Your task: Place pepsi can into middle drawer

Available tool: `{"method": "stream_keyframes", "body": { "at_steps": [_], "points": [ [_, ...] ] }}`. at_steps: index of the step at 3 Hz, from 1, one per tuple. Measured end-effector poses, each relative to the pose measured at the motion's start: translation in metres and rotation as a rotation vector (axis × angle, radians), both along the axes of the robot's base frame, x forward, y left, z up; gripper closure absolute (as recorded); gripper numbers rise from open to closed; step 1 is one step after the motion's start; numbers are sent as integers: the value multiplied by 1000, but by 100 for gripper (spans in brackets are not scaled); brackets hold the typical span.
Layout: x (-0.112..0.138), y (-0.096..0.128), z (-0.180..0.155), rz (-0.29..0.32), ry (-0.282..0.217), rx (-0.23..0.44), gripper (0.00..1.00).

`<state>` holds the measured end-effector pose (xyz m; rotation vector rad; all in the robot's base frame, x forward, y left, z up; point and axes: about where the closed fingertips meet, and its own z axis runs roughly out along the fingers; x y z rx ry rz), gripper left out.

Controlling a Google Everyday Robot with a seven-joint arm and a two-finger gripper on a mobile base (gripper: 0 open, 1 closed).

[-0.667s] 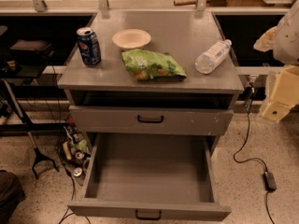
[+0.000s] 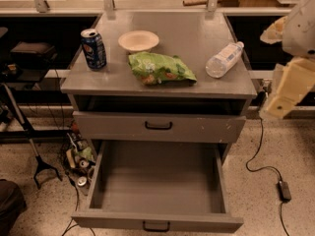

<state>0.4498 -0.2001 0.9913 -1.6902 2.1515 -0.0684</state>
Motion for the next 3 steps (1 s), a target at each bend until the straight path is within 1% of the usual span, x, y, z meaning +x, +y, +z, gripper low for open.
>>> {"method": "stream_keyframes", "body": {
  "at_steps": [1,2,3],
  "points": [
    [29,35,22,43,-53,124,0],
    [59,79,43,67,-65,296,0],
    [73,137,58,91,-65,417,0]
  ]
}}
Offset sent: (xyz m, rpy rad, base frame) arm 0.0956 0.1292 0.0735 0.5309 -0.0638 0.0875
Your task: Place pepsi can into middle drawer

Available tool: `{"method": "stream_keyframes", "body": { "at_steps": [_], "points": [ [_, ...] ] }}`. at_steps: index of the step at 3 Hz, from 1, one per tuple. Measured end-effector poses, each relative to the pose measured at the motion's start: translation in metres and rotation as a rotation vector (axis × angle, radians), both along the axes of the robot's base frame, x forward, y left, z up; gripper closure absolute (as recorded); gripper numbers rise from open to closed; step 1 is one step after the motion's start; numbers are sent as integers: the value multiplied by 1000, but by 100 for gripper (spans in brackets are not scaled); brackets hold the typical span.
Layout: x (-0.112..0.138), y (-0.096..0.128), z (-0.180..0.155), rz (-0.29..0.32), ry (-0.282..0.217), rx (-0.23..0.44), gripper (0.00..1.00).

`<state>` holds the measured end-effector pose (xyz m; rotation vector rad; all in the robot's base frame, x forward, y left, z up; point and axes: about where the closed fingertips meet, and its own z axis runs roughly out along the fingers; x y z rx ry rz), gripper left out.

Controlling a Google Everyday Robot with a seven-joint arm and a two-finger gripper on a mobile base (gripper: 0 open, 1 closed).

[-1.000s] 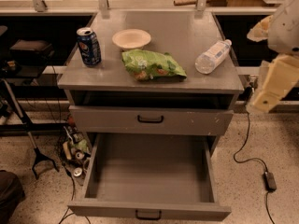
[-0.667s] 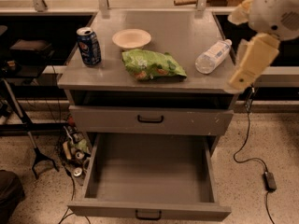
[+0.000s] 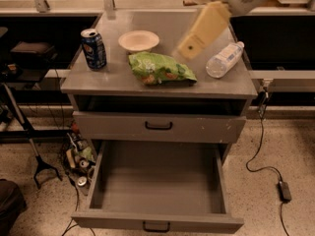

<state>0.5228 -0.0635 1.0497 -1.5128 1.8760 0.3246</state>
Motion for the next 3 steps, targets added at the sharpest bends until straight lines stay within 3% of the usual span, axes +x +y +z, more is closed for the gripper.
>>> {"method": "stream_keyframes", "body": {
  "at_steps": [1,3],
  "points": [
    [-3,53,12,-24,-11,85,0],
    [-4,62,15,-46,-14,120,0]
  ]
}}
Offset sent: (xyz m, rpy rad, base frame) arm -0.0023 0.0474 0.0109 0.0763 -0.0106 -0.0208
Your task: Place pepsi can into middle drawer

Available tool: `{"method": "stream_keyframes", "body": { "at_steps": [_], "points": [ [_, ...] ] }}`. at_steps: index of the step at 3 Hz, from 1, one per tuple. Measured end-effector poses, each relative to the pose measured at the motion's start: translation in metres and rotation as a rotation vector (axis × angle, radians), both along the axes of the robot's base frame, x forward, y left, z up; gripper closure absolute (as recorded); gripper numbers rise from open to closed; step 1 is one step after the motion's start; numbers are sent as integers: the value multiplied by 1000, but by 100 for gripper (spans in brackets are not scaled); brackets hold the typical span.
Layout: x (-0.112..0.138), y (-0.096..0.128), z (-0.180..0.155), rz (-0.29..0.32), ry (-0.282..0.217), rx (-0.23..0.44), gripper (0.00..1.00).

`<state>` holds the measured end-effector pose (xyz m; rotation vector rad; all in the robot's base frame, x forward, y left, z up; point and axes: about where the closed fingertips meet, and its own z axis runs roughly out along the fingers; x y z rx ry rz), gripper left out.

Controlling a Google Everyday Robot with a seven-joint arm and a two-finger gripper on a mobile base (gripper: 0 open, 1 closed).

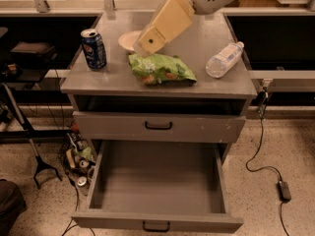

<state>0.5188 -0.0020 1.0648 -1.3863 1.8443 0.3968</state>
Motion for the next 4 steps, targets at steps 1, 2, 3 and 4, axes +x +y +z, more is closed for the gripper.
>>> {"method": "stream_keyframes", "body": {
  "at_steps": [1,2,3,4],
  "points": [
    [-3,22,-12,-56,44,71,0],
    [10,61,-27,-123,82,159,0],
    [36,90,-30,-200,90,242,0],
    [68,118,-24,-266,87,315,0]
  ]
}}
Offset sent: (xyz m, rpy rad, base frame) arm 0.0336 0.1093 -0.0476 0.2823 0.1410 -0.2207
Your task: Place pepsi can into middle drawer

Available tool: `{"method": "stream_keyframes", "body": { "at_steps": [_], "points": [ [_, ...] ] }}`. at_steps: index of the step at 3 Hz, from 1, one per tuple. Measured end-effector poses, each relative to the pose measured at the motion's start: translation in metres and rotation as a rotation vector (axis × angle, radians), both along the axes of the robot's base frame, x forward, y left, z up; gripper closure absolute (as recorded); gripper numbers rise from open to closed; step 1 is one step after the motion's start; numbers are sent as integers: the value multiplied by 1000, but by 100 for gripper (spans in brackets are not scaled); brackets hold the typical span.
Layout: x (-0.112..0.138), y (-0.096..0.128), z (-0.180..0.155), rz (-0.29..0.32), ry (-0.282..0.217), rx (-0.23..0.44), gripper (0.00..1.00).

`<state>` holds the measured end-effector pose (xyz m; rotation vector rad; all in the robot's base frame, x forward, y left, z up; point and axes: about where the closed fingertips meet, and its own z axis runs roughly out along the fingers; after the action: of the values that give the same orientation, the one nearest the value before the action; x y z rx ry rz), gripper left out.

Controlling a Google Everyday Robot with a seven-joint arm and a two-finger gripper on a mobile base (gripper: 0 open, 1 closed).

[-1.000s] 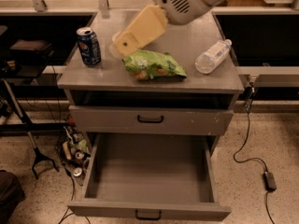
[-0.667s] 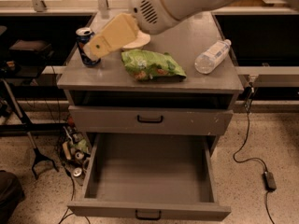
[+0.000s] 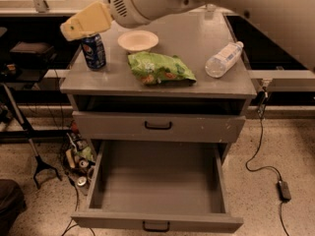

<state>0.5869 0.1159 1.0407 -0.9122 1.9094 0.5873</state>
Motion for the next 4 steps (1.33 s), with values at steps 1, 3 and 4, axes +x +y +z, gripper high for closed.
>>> {"method": "stream_keyframes", "body": {
  "at_steps": [1,3,4],
  "points": [
    [-1,0,0,2,-2,-2,0],
    [24,18,-13,-62,-47,-1,0],
    [55,32,-26,-103,-66,13,0]
  ]
}}
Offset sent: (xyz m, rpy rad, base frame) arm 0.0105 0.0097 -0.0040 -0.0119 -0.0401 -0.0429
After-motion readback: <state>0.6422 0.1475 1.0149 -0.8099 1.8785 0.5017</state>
